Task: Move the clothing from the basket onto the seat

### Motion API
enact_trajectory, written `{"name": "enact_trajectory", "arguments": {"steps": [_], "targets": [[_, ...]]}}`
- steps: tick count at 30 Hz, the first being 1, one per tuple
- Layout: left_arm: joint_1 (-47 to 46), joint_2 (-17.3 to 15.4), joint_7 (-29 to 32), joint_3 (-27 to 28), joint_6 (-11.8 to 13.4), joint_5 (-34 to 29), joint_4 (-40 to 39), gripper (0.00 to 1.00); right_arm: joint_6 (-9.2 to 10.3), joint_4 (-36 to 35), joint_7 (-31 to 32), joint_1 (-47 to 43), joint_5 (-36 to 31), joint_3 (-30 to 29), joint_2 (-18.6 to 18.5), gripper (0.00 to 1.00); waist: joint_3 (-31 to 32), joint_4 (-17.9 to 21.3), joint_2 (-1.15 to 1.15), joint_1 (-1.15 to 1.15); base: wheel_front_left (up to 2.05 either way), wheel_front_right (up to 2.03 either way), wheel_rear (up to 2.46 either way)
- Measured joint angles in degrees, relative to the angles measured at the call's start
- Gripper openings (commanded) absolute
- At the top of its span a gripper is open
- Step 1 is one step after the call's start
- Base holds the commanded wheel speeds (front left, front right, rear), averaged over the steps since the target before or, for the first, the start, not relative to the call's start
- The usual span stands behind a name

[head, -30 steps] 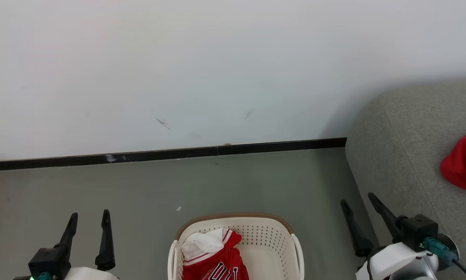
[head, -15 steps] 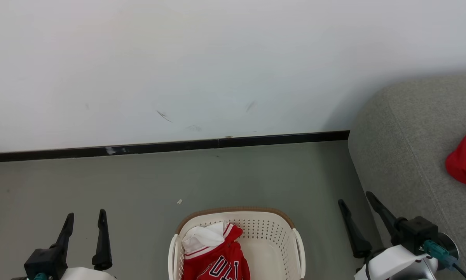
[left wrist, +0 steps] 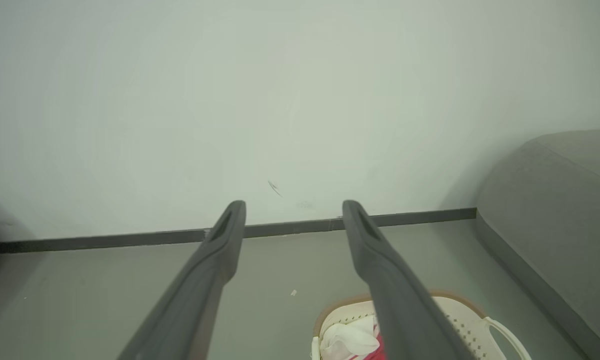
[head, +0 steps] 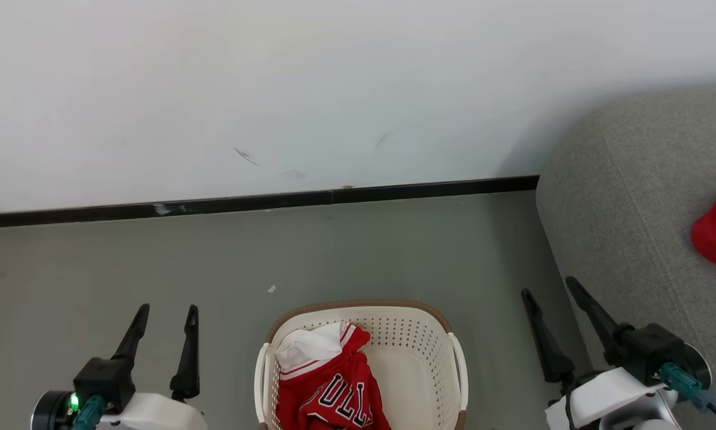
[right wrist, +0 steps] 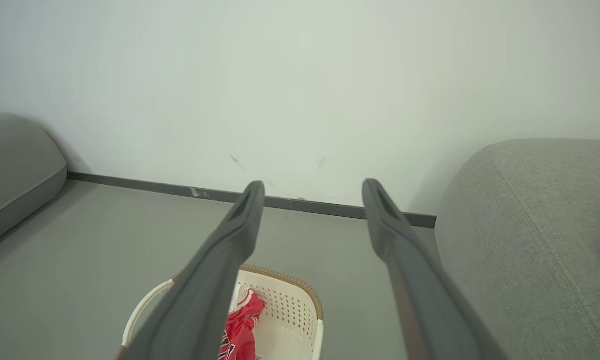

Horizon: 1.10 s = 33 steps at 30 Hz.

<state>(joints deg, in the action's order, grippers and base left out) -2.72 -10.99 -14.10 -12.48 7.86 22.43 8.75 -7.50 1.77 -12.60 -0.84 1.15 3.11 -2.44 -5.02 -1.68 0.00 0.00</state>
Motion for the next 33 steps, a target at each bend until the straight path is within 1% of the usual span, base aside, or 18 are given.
{"name": "enact_trajectory", "arguments": {"steps": [1, 5, 9, 18, 22, 25, 28, 33], "targets": [[-0.8, 0.1, 0.3, -0.6, 0.0, -0.2, 0.2, 1.00, 0.00, -0.5, 0.0, 0.0, 0.0, 0.0, 0.0, 1.00, -0.3, 0.1, 0.00, 0.00, 0.00, 0.00, 0.00], [-3.7, 0.9, 1.5, -3.5, -1.8, -0.6, 1.2, 1.00, 0.00, -2.7, 0.0, 0.2, 0.1, 0.1, 0.0, 1.00, -1.8, 0.5, 0.00, 0.00, 0.00, 0.00, 0.00], [-6.2, 2.5, 2.8, -6.7, -3.0, -1.3, 2.9, 1.00, 0.00, -4.1, 0.0, 0.2, 0.3, -0.5, 0.0, 1.00, -3.4, 1.0, 0.00, 0.00, 0.00, 0.00, 0.00], [-10.2, 5.8, 5.3, -12.7, -5.8, -3.6, 9.2, 1.00, 0.00, -7.8, 0.0, 0.1, -0.5, -6.0, 0.1, 1.00, -7.7, 2.6, 0.00, 0.00, 0.00, 0.00, 0.00], [-12.3, 6.9, 5.6, -14.4, -6.5, -3.9, 11.6, 1.00, 0.00, -9.9, 0.0, 0.1, -0.8, -8.1, 0.1, 1.00, -10.0, 3.4, 0.00, 0.00, 0.00, 0.00, 0.00], [-14.3, 7.5, 5.6, -15.2, -6.6, -4.2, 13.0, 1.00, 0.01, -11.7, -0.1, 0.4, -1.2, -8.6, 0.1, 1.00, -11.8, 4.1, 0.00, 0.00, 0.00, 0.00, 0.00], [-16.0, 7.6, 5.6, -15.7, -7.0, -4.5, 14.8, 1.00, 0.00, -13.2, -0.2, 2.0, -1.2, -8.8, 0.1, 1.00, -13.7, 4.8, 0.00, 0.00, 0.00, 0.00, 0.00], [-17.9, 7.9, 5.6, -16.9, -7.0, -4.9, 18.0, 1.00, 0.00, -15.7, -0.6, 5.9, -1.2, -7.8, 0.1, 1.00, -16.9, 6.1, 0.00, 0.00, 0.00, 0.00, 0.00]]}}
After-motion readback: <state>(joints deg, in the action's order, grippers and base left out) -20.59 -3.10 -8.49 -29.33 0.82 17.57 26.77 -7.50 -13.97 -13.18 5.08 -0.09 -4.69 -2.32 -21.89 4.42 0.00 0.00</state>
